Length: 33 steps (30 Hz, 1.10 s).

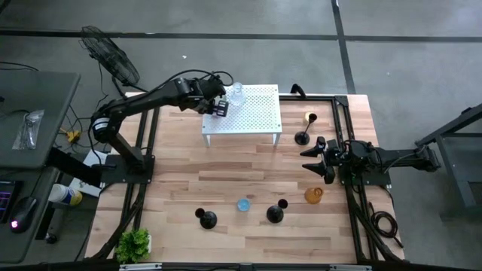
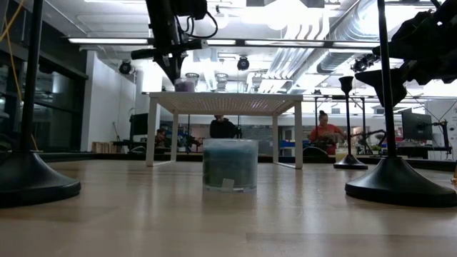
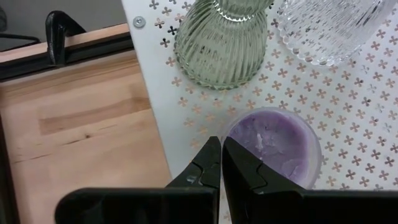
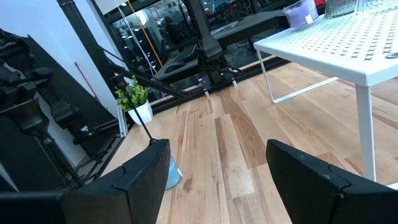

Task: Pick & Place candle stick holders
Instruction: Put the purple scented candle on the shelf

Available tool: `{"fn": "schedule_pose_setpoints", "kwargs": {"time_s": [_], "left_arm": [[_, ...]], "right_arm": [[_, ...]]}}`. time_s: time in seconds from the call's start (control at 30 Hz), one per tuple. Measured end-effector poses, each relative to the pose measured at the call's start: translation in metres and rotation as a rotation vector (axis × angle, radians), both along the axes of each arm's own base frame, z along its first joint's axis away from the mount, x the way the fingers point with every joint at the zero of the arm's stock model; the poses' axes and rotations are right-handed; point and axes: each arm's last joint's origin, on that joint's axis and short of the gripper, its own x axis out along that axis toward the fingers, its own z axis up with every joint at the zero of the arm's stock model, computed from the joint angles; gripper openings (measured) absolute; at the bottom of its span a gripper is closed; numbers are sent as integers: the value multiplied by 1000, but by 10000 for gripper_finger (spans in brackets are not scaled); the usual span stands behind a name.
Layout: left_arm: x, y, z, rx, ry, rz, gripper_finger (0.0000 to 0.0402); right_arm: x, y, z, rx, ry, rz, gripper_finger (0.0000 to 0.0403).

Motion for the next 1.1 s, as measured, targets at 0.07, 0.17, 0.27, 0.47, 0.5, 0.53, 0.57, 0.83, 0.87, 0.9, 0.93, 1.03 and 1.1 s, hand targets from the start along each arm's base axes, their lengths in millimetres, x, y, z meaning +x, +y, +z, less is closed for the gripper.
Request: {"fn": "schedule_pose_setpoints", "kwargs": {"time_s": [0.07, 0.17, 0.27, 0.47, 0.5, 0.53, 0.57, 0.83, 0.87, 0.9, 0.93, 1.03, 1.1], "left_arm": [[1, 0, -2, -5, 13, 0, 0], [0, 0, -2, 0, 21, 2, 0], [0, 0, -2, 6, 17, 4, 0], [1, 1, -2, 7, 15, 5, 0], [1, 1, -2, 8, 14, 5, 0], [1, 1, -2, 10, 11, 5, 0], [1, 1, -1, 12, 6, 5, 0], [2, 1, -1, 17, 15, -12, 4], [1, 1, -1, 17, 15, -13, 6], [1, 1, -1, 17, 16, -14, 7], [1, 1, -1, 17, 16, -14, 8], [1, 1, -1, 20, 21, -24, 10], [2, 1, -1, 24, 23, -33, 11]], "right_arm": [[0, 0, 0, 0, 0, 0, 260], [0, 0, 0, 0, 0, 0, 260], [0, 0, 0, 0, 0, 0, 260], [0, 0, 0, 0, 0, 0, 260], [0, 0, 0, 0, 0, 0, 260], [0, 0, 0, 0, 0, 0, 260], [0, 0, 0, 0, 0, 0, 260], [0, 0, 0, 0, 0, 0, 260], [0, 0, 0, 0, 0, 0, 260], [0, 0, 0, 0, 0, 0, 260], [0, 0, 0, 0, 0, 0, 260], [0, 0, 0, 0, 0, 0, 260], [0, 0, 0, 0, 0, 0, 260]]}}
